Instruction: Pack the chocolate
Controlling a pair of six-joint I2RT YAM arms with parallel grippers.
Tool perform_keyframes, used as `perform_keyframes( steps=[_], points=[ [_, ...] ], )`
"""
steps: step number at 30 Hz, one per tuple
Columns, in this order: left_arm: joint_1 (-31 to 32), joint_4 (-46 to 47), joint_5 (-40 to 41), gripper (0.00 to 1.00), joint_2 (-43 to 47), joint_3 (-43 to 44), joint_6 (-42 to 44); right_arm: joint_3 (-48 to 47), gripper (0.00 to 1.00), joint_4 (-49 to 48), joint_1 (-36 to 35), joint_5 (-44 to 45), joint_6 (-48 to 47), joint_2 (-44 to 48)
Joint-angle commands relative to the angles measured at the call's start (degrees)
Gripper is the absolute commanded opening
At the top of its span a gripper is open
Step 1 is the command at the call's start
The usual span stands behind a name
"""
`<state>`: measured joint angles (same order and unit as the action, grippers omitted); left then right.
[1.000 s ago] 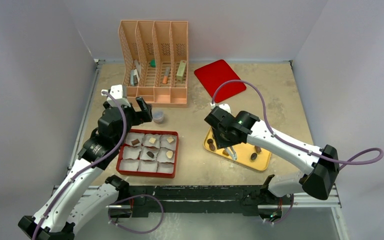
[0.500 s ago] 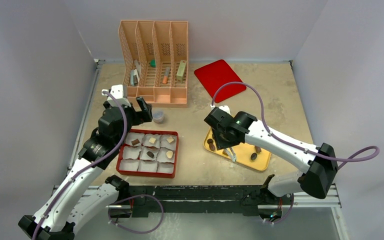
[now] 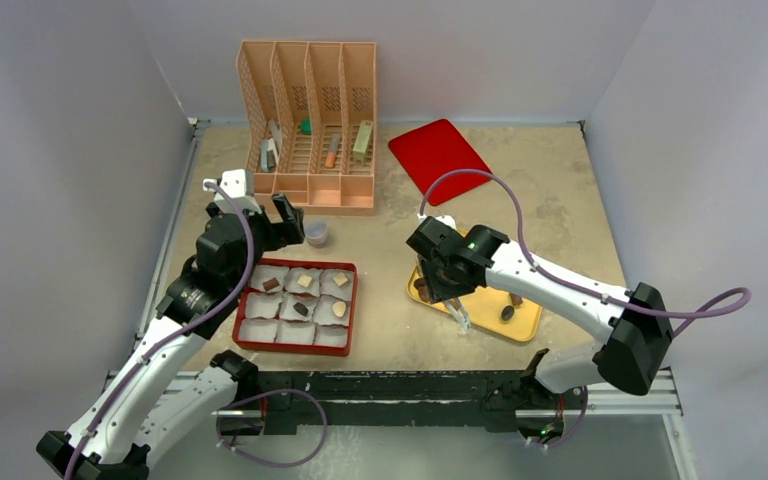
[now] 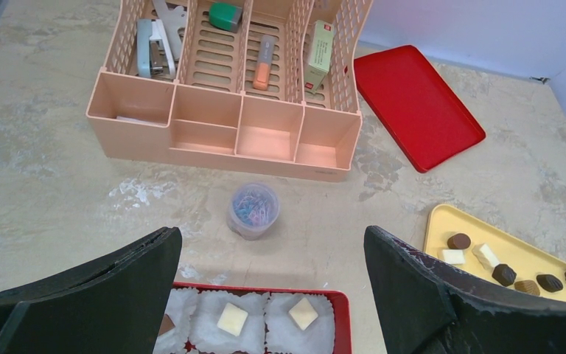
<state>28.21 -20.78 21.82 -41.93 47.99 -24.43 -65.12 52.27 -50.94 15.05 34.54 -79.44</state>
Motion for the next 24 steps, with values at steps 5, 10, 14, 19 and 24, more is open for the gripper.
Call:
perform_keyframes(
  steps=[5,10,14,19,24],
  points=[
    [0.23,2.05,0.77,0.94,0.84,0.12,0.17,0.39,0.44,-0.59,0.22,-0.47,-0.01,1.95],
    [0.18,2.01,0.68,0.94,0.79,0.26,0.17,1.13,0.41,-2.63,0.22,-1.37,-0.68,1.37],
    [0.18,1.81,0.85,0.94,1.00,0.34,0.18,0.92,0.34,-3.59,0.22,-1.10,-0.75,2.71],
    [0.18,1.83,0.85,0.94,0.98,0.34,0.09,0.53,0.21,-4.31,0.22,-0.27,-0.64,4.98],
    [0.18,1.70,0.85,0.94,0.90,0.35,0.08,0.85,0.07,-5.12,0.22,-0.98,-0.77,5.66]
  ],
)
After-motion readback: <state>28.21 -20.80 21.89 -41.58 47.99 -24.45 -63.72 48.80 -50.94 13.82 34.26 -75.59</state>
